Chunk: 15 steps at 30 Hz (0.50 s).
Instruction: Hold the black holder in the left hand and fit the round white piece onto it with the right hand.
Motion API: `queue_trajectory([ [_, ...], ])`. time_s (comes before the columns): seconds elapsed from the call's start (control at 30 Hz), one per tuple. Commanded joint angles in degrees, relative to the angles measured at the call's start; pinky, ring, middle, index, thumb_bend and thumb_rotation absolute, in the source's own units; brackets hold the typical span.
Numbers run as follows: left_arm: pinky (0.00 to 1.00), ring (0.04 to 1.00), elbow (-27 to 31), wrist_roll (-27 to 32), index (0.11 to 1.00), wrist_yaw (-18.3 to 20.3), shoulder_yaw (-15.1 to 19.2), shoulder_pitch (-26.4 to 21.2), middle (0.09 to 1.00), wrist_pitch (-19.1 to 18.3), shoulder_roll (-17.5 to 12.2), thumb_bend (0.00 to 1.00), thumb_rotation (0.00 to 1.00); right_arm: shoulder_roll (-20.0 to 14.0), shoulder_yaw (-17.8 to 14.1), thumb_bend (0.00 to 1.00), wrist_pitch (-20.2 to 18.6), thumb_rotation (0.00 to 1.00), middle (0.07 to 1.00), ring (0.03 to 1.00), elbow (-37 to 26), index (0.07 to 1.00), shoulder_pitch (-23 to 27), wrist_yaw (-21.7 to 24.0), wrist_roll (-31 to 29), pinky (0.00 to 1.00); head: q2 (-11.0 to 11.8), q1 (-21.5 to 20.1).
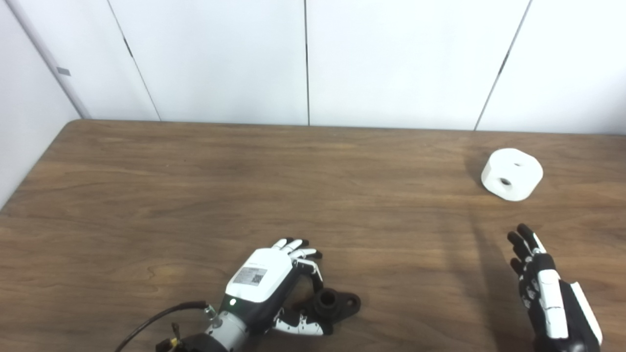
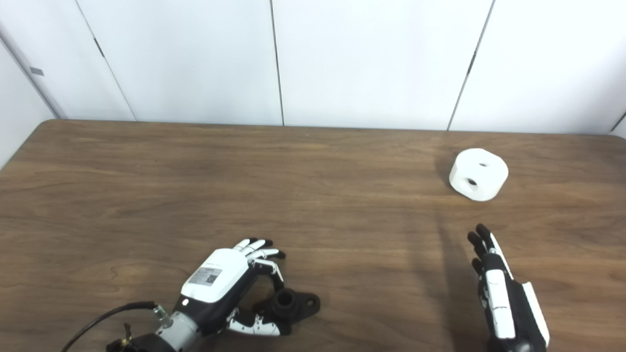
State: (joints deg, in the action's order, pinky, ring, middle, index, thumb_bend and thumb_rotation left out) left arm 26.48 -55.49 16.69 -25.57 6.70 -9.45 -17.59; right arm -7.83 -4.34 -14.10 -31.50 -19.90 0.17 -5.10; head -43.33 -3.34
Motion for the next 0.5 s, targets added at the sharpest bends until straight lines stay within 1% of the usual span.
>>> queue_trajectory([
  [0.0, 0.96, 0.936, -0.78, -2.00, 0.490, 1.92, -0.37, 0.61, 0.845, 0.81, -0.57, 0.52, 0.06, 0.79, -0.57, 0.52, 1.42, 1.00, 0.951, 1.000, -2.19, 0.966, 0.33, -0.13, -0.39, 1.00, 0.00, -0.14],
  [0.07, 0.96, 0.935, -1.00, -2.04, 0.490, 1.89, -0.21, 0.69, 0.845, 1.13, -0.50, 0.52, 0.06, 0.66, -0.99, 0.52, 1.77, 1.00, 0.952, 1.000, -2.16, 0.959, 0.62, -0.28, -0.50, 1.00, 0.00, -0.14],
  [0.1, 0.96, 0.935, -1.28, -2.00, 0.490, 1.83, -0.13, 0.69, 0.844, 1.28, -0.46, 0.52, 0.06, 0.52, -1.32, 0.52, 1.83, 1.00, 0.956, 1.000, -2.07, 0.958, 0.84, -0.32, -0.73, 1.00, 0.46, -1.09],
  [0.17, 0.96, 0.937, -1.74, -1.87, 0.490, 2.04, 0.06, 0.68, 0.845, 1.32, -0.41, 0.51, 0.06, 0.19, -2.24, 0.56, 1.45, 0.90, 0.959, 1.000, -2.22, 0.957, 1.46, -0.57, -1.05, 1.00, 0.82, -1.71],
  [0.23, 0.97, 0.942, -2.09, -1.59, 0.490, 2.45, 0.31, 0.66, 0.849, 1.21, -0.40, 0.51, 0.06, -0.07, -3.24, 0.59, 1.08, 0.76, 0.964, 1.000, -2.33, 0.957, 2.18, -0.97, -0.96, 1.00, 1.30, -2.32],
  [0.3, 0.97, 0.945, -2.54, -1.17, 0.491, 2.46, 0.61, 0.70, 0.850, 1.37, -0.53, 0.51, 0.06, -0.26, -4.20, 0.61, 0.68, 0.64, 0.962, 0.994, -2.31, 0.952, 2.95, -1.60, -0.05, 1.00, 1.63, -2.83],
  [0.33, 0.97, 0.946, -2.68, -1.06, 0.490, 2.44, 0.72, 0.72, 0.850, 1.46, -0.57, 0.51, 0.06, -0.30, -4.48, 0.62, 0.39, 0.60, 0.953, 0.982, -2.36, 0.945, 3.21, -1.84, 0.50, 0.98, 1.63, -2.83],
  [0.37, 0.97, 0.946, -2.94, -0.80, 0.490, 2.17, 0.90, 0.79, 0.850, 1.71, -0.67, 0.51, 0.06, -0.82, -4.82, 0.63, 0.10, 0.58, 0.950, 0.978, -2.34, 0.943, 3.93, -2.18, 1.86, 0.98, 1.72, -3.14],
  [0.4, 0.96, 0.943, -3.24, -0.58, 0.490, 1.88, 1.08, 0.83, 0.848, 1.99, -0.75, 0.51, 0.06, -1.34, -4.97, 0.64, -0.18, 0.53, 0.947, 0.974, -2.32, 0.942, 4.64, -2.54, 3.79, 0.97, 1.87, -3.46],
  [0.43, 0.96, 0.940, -3.53, -0.41, 0.490, 1.63, 1.21, 0.84, 0.847, 2.24, -0.80, 0.51, 0.06, -1.65, -5.02, 0.65, -0.29, 0.49, 0.939, 0.961, -2.23, 0.938, 5.13, -2.77, 5.14, 0.94, 2.14, -3.75],
  [0.47, 0.96, 0.939, -3.93, -0.10, 0.490, 1.19, 1.38, 0.90, 0.847, 2.65, -0.89, 0.51, 0.06, -2.34, -5.27, 0.66, -0.09, 0.48, 0.936, 0.957, -1.76, 0.937, 6.29, -3.20, 7.06, 0.93, 2.29, -4.05],
])
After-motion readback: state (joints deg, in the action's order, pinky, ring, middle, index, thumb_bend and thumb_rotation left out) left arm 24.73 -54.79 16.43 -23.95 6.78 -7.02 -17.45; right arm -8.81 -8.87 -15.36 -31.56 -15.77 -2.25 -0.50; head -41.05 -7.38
